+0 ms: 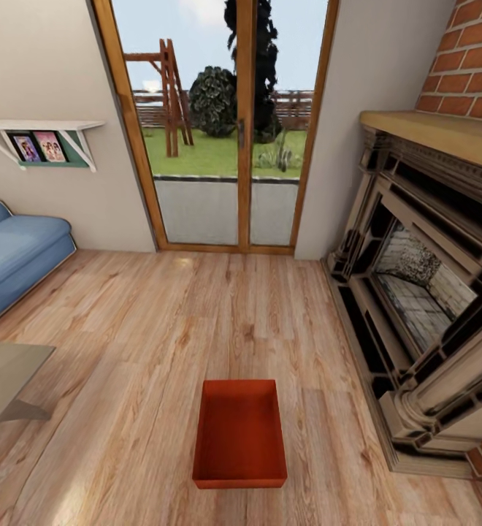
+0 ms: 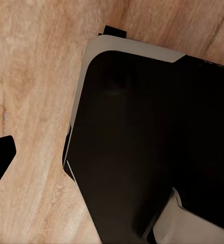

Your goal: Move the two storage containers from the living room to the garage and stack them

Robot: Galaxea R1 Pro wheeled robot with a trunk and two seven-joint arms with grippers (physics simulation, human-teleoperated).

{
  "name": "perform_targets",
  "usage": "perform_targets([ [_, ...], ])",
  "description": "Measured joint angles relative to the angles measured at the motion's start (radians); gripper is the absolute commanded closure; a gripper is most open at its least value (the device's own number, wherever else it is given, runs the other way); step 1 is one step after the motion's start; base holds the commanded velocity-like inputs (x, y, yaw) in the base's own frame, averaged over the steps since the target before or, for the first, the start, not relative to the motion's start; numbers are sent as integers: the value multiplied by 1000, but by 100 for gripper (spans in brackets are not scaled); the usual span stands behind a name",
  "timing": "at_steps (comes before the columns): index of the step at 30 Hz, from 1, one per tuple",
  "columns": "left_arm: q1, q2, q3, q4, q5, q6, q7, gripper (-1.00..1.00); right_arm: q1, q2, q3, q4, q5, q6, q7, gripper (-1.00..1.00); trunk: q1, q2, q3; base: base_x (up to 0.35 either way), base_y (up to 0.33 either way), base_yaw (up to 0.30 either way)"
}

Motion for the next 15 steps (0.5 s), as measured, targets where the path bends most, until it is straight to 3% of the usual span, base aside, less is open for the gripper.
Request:
perform_targets([
  [15,0,0,0,0,0,0,0,-100,0,-1,0,0,1,-4,5,-100,0,0,-21,0,0,0],
])
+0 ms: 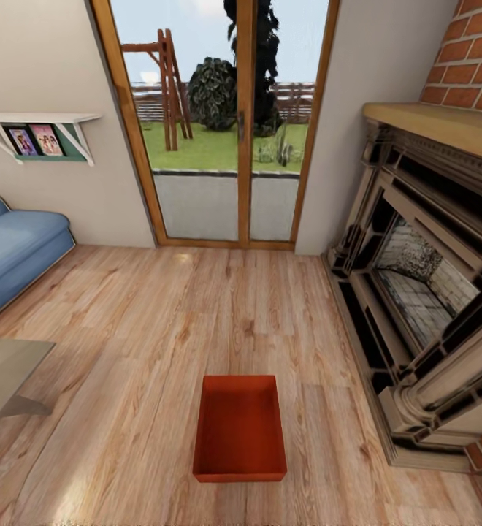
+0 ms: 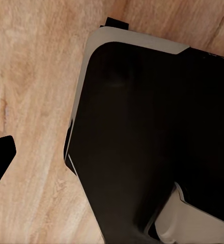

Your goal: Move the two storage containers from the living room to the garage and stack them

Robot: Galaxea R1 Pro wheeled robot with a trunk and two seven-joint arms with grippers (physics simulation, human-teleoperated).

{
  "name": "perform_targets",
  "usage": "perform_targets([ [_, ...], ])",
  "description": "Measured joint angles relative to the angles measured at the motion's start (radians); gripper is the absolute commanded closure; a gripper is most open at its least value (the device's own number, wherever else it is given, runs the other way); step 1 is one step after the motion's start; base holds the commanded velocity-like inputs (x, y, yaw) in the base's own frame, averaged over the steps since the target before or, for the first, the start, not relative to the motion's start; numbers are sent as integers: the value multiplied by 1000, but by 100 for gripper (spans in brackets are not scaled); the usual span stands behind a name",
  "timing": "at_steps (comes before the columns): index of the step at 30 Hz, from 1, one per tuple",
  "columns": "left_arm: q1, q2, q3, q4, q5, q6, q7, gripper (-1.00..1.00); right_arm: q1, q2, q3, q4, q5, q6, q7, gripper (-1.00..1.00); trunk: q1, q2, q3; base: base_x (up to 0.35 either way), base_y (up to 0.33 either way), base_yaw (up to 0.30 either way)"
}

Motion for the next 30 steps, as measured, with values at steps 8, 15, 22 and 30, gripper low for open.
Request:
perform_targets([
  [8,0,0,1,0,0,0,0,-100,0,0,0,0,0,-2,-2,-100,0,0,-13,0,0,0],
  [15,0,0,0,0,0,0,0,-100,0,0,0,0,0,-3,-5,-100,0,0,-24,0,0,0],
  [22,0,0,0,0,0,0,0,-100,0,0,0,0,0,-4,-5,-100,0,0,-35,0,0,0],
  [30,0,0,0,0,0,0,0,-100,0,0,1,0,0,-4,-5,-100,0,0,-48,0,0,0],
])
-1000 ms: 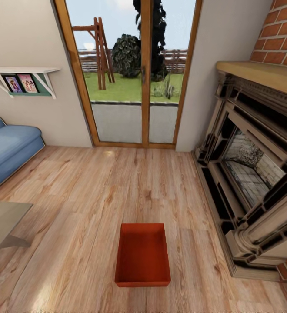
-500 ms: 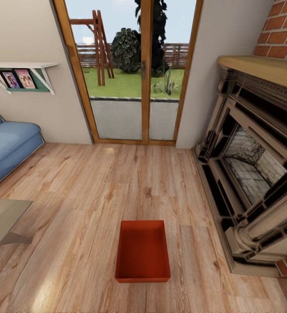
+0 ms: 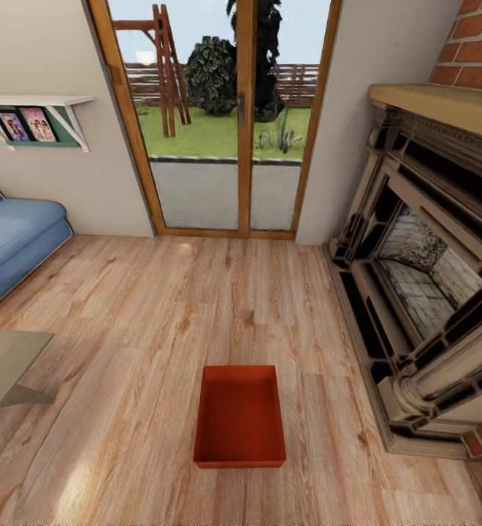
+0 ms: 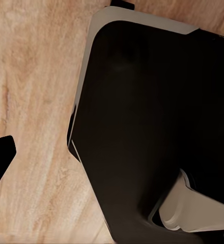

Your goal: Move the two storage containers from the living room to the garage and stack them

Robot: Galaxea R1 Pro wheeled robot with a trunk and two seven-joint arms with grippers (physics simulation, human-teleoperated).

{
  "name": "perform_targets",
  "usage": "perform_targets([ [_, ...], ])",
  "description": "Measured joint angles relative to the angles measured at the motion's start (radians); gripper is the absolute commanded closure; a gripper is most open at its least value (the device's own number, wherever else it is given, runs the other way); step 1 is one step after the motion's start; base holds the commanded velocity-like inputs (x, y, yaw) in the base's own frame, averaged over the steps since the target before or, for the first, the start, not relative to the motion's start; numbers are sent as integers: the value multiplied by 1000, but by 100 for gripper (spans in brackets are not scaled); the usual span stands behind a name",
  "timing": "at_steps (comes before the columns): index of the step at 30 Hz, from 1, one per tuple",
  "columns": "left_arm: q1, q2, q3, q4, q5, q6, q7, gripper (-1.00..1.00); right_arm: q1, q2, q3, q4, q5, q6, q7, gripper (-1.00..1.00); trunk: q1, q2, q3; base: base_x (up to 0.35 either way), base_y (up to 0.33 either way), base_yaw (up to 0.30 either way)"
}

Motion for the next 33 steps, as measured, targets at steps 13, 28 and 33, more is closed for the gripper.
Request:
perform_targets([
  [13,0,0,0,0,0,0,0,-100,0,0,-1,0,0,-2,0,-100,0,0,-21,0,0,0],
  [28,0,0,0,0,0,0,0,-100,0,0,0,0,0,-3,-1,-100,0,0,-45,0,0,0],
  [33,0,0,0,0,0,0,0,-100,0,0,0,0,0,-2,-2,-100,0,0,-53,0,0,0],
])
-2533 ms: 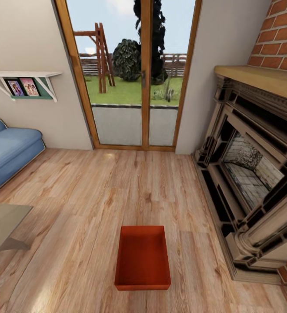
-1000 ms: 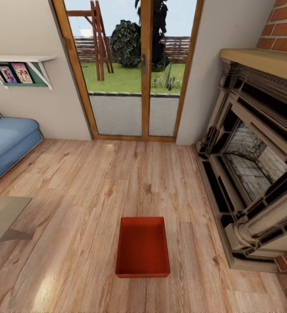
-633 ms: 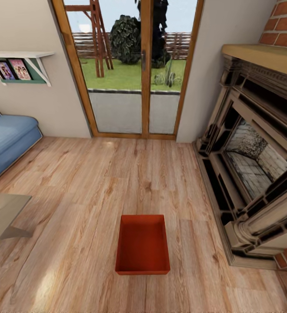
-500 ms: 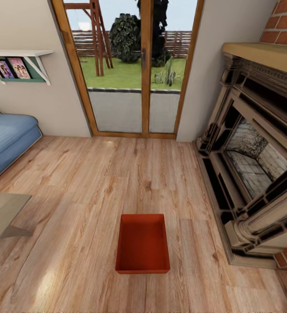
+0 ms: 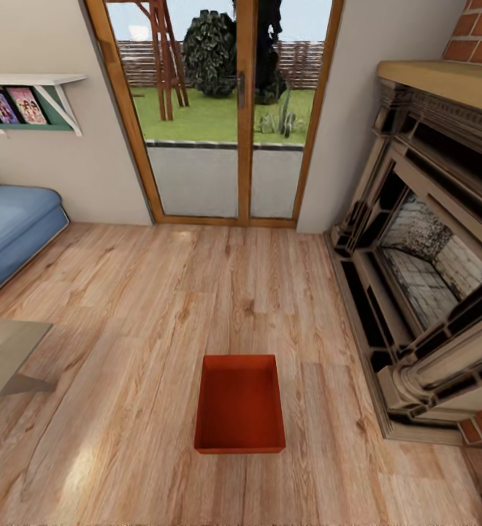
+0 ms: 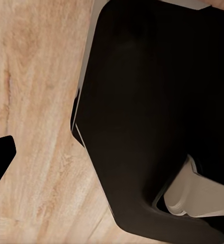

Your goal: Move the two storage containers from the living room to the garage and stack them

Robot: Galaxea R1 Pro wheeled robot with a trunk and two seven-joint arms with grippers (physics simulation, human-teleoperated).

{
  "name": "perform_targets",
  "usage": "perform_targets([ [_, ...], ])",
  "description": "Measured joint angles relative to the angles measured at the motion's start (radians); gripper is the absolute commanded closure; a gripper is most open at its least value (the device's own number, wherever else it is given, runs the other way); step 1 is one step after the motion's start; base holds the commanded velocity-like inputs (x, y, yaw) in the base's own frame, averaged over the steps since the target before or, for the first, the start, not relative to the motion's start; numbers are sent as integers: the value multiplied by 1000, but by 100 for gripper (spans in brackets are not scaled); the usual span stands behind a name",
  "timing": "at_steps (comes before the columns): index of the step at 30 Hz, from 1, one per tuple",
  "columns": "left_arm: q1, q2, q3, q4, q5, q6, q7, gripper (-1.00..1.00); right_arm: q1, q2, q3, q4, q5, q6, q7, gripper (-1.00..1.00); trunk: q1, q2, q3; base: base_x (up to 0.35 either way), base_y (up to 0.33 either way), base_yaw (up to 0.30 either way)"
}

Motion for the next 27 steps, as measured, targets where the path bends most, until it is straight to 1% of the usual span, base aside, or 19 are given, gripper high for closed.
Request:
perform_targets([
  [27,0,0,0,0,0,0,0,-100,0,0,0,0,0,0,-1,-100,0,0,-43,0,0,0],
])
